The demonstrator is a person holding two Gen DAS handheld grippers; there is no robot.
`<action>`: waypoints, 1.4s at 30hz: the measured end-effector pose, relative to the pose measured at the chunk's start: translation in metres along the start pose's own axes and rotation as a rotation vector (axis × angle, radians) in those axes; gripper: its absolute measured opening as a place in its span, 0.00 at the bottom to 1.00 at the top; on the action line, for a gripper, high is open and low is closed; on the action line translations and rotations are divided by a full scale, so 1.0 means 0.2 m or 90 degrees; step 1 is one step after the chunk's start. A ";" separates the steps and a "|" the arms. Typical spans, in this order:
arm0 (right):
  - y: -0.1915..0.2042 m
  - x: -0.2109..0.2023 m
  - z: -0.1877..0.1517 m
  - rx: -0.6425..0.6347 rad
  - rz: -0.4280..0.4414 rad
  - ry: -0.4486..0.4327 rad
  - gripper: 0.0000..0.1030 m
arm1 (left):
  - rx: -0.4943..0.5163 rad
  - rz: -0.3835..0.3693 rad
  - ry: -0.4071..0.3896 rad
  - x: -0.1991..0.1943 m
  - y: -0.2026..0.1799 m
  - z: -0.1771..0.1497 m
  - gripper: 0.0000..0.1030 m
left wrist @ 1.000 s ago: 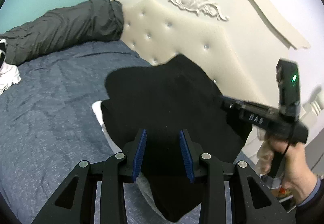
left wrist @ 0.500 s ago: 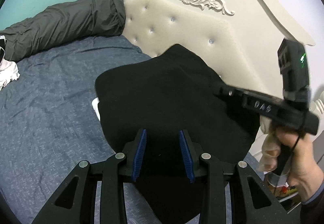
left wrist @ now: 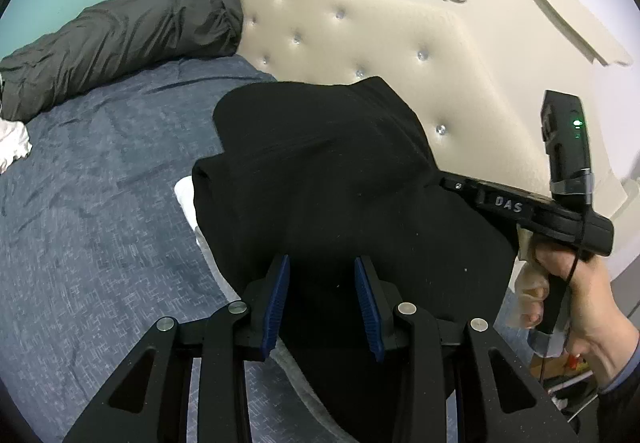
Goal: Fold clothes
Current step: 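Lower the black garment onto the folded clothes stack with both tools, then open both tools and release the garment on the stack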
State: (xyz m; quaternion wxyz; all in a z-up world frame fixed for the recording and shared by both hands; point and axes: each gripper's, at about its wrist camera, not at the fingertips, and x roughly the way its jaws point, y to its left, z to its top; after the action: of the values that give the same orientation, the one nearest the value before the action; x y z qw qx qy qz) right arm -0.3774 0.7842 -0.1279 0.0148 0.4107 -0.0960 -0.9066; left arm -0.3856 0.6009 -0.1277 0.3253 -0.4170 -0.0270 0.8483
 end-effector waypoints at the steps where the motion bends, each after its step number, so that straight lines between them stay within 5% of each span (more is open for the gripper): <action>1: -0.01 0.01 -0.01 0.002 -0.009 0.004 0.00 | 0.002 -0.001 0.003 0.01 -0.01 0.00 0.35; 17: 0.11 -0.39 -0.09 -0.030 0.022 -0.101 0.00 | -0.017 0.032 -0.007 -0.08 -0.03 0.03 0.34; 29: 0.10 -0.34 -0.18 -0.036 0.000 -0.076 0.00 | -0.001 0.021 -0.016 -0.15 -0.11 -0.09 0.35; 42: 0.07 -0.36 -0.25 -0.002 -0.003 -0.109 0.00 | 0.017 0.043 -0.008 -0.14 -0.14 -0.10 0.35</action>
State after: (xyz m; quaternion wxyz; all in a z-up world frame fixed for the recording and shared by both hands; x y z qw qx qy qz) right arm -0.2923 0.7699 -0.1046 0.0049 0.3319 -0.0947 -0.9385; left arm -0.3450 0.6024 -0.1122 0.3014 -0.4079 -0.0036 0.8618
